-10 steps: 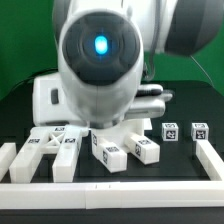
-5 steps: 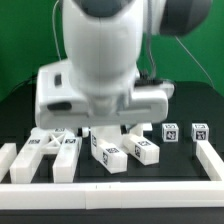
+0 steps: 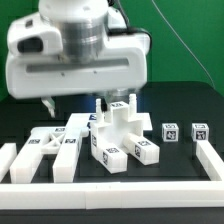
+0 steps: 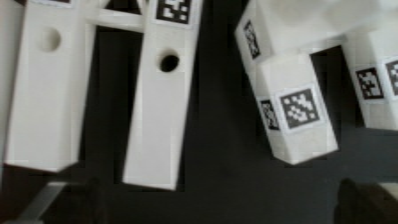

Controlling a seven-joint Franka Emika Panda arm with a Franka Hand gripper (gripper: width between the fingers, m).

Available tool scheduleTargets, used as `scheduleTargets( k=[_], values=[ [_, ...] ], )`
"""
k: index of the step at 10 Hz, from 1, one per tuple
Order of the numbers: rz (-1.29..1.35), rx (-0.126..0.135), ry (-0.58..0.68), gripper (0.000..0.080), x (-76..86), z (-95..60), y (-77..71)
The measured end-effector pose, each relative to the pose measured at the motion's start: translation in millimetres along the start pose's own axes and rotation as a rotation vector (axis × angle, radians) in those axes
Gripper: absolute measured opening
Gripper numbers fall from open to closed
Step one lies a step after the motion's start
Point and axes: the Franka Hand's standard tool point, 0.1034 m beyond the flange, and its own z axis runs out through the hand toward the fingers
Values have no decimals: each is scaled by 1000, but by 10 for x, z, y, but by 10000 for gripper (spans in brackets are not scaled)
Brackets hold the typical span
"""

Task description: Assemble chair

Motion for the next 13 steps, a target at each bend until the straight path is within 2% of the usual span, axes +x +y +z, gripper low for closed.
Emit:
scheduleTargets(
  k=[1, 4, 5, 6, 7, 9, 11, 13],
  values=[
    [0, -7, 25, 649, 0, 27, 1],
    [15, -4, 14, 649, -8, 57, 3],
    [108, -4, 9, 649, -20, 142, 80],
    [174, 25, 7, 649, -34, 201, 122],
    [185, 28, 20, 649, -15, 275, 158],
    [208, 43, 16, 649, -8, 509, 163],
    [195, 26, 43, 649, 68, 698, 154],
    [176, 15, 55, 649, 95, 802, 202]
  ],
)
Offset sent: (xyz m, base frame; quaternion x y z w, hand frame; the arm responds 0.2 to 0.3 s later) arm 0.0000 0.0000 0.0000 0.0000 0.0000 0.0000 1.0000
